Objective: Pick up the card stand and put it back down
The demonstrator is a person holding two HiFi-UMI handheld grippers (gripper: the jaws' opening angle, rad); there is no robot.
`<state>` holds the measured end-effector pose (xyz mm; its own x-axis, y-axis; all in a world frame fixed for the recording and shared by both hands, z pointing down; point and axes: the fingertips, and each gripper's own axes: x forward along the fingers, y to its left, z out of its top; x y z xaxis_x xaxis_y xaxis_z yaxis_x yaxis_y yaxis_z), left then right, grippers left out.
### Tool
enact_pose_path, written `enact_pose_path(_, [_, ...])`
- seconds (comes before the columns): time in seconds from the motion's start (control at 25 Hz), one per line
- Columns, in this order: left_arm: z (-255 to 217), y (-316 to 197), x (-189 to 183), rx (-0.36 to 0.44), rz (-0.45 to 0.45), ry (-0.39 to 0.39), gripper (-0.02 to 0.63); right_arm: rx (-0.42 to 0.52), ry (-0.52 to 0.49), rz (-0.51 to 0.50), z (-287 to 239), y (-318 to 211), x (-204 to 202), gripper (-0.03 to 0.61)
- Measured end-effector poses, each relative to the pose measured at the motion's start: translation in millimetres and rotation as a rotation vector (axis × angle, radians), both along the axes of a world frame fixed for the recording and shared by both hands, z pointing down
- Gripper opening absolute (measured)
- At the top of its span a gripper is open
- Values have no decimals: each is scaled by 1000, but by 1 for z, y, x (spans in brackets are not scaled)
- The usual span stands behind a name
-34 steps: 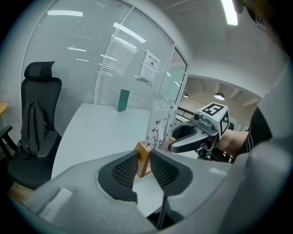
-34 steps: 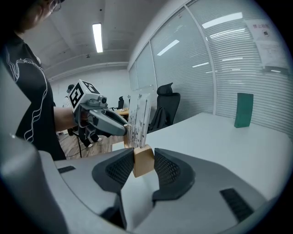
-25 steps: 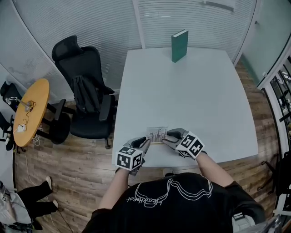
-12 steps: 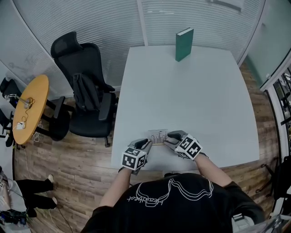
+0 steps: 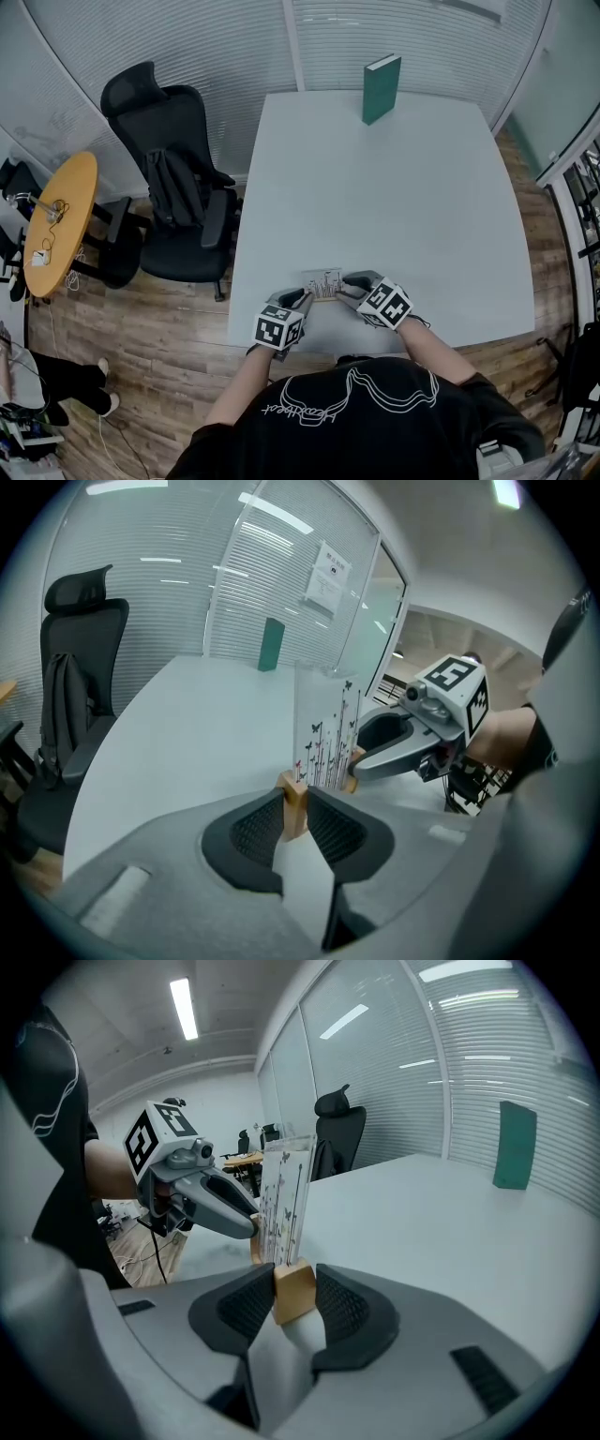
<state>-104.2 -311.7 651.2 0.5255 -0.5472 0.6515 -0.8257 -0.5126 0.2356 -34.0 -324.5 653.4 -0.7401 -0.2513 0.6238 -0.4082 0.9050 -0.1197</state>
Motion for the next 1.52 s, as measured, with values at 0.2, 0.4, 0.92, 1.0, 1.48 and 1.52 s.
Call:
enact_pose_path(0.2, [7,0,-2,-4,-5,-10,84,-7,13,0,7,1,-2,143])
enact_pose_path(0.4, [8,-2,-3,1,-6,-4,84,-12,3,6,11,0,-3,146])
enact_pose_path(0.92, [5,-1,-10,20,-50,30,93,-17,-40,73,7,-1,-5,160])
enact_pose_path(1.0, [3,0,-12,22,-63,42,111,-20,-62,98,3,-3,-3,179])
enact_pose_path(1.48, [-41,20,-31,78,-119,113,146,35,-214,216,-59,9,18,241])
enact_pose_path(1.52, [-48,23,-32,91,-124,121,146,43,-236,222,-68,13,20,235])
